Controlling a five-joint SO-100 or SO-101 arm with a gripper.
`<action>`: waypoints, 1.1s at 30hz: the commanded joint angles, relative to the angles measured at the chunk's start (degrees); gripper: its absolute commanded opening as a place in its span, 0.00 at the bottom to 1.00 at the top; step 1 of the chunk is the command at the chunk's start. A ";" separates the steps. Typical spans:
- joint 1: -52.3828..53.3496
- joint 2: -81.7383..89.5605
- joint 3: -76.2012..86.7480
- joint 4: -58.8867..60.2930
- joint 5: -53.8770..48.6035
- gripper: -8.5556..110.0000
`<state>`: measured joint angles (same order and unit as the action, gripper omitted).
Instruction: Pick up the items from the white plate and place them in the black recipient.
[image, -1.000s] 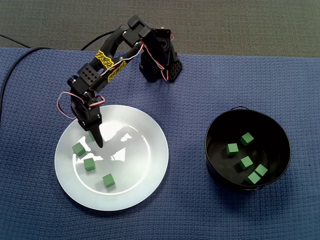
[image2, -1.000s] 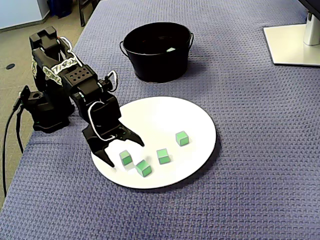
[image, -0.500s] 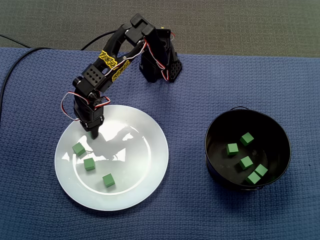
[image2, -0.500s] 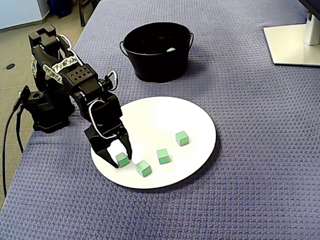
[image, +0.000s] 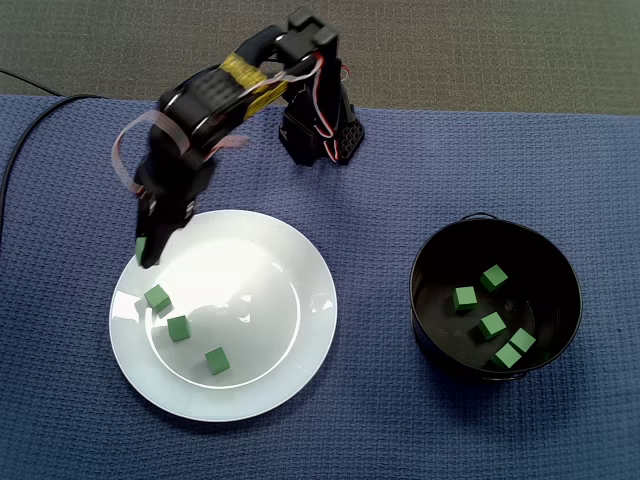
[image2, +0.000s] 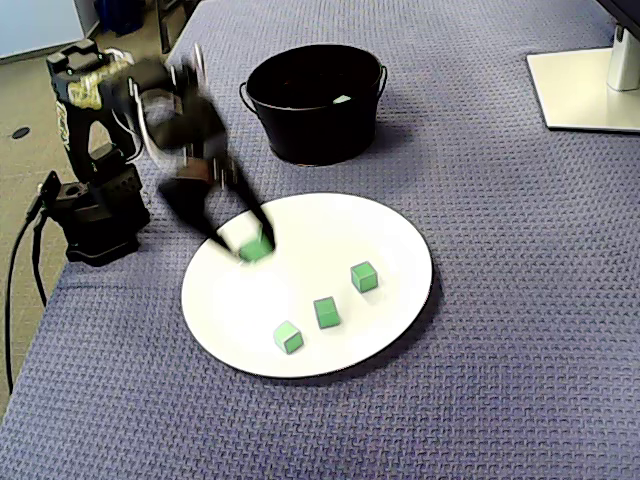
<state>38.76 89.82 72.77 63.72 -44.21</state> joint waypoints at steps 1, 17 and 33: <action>-12.74 11.60 -16.52 9.14 12.74 0.07; -72.77 -35.68 -73.48 39.11 37.44 0.07; -75.23 -55.46 -68.12 38.67 39.81 0.36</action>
<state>-35.60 33.57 4.57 100.90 -4.22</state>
